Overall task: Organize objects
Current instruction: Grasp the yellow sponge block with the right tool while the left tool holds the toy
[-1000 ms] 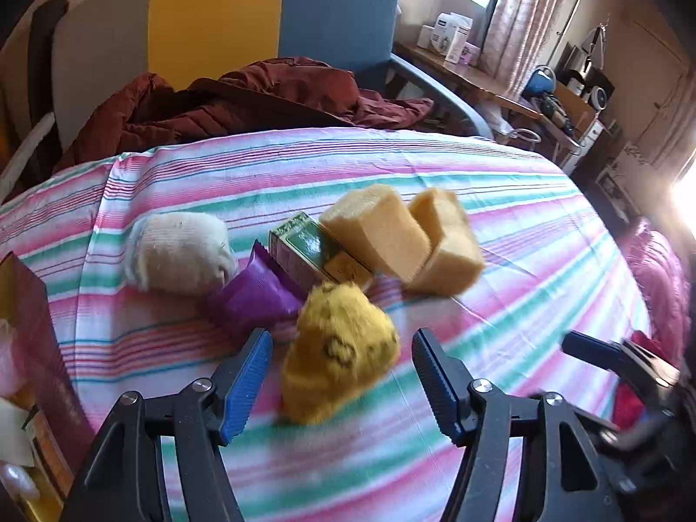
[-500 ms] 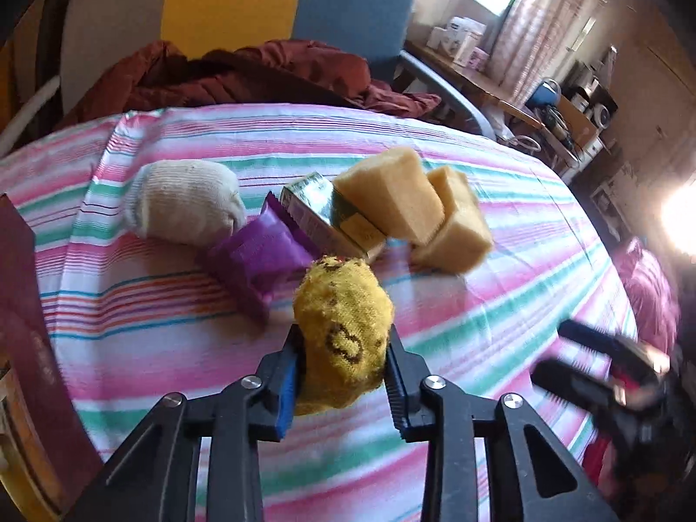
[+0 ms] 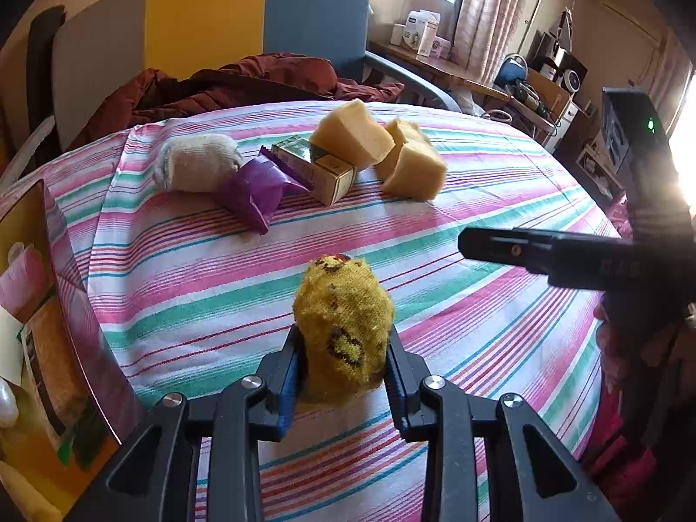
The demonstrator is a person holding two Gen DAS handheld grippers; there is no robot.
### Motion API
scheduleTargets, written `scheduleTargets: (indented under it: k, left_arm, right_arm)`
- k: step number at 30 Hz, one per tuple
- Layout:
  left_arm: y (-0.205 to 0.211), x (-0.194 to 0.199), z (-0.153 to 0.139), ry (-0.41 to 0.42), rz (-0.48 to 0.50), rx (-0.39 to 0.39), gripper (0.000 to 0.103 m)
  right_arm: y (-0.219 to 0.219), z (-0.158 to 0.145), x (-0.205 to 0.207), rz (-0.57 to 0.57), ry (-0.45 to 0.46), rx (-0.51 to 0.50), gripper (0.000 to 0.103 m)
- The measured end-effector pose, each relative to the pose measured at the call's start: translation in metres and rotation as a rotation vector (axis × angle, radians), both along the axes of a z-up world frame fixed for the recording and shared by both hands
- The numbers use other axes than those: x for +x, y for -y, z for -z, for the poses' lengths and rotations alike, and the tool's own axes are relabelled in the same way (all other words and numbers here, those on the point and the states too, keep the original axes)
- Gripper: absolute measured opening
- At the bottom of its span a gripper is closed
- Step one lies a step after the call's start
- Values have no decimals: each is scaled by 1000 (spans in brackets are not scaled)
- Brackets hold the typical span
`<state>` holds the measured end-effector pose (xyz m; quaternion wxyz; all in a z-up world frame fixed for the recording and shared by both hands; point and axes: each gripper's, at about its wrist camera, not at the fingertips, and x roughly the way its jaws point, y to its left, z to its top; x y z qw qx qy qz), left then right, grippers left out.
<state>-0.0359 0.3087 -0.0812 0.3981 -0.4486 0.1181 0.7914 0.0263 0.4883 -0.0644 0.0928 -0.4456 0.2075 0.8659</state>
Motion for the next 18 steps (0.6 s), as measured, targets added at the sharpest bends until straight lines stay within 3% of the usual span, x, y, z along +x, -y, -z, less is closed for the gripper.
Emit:
scheduleTargets:
  k: [5,9,13,18]
  left_arm:
    - [1,-1,3,2,-2,10,34]
    - [3,-3,4,12,-3,27,34]
    - [3,-7,5,31,-6,43,35]
    - [5,-12,8,52,-9,59,35]
  right_arm:
    - [2,0,-4,6,16,8,93]
    - [7,-22,-22,-35,-30,43,91]
    - [17,-43,-59,-126,-57,130,85]
    - [23,-35,-117,-207,17,200,76]
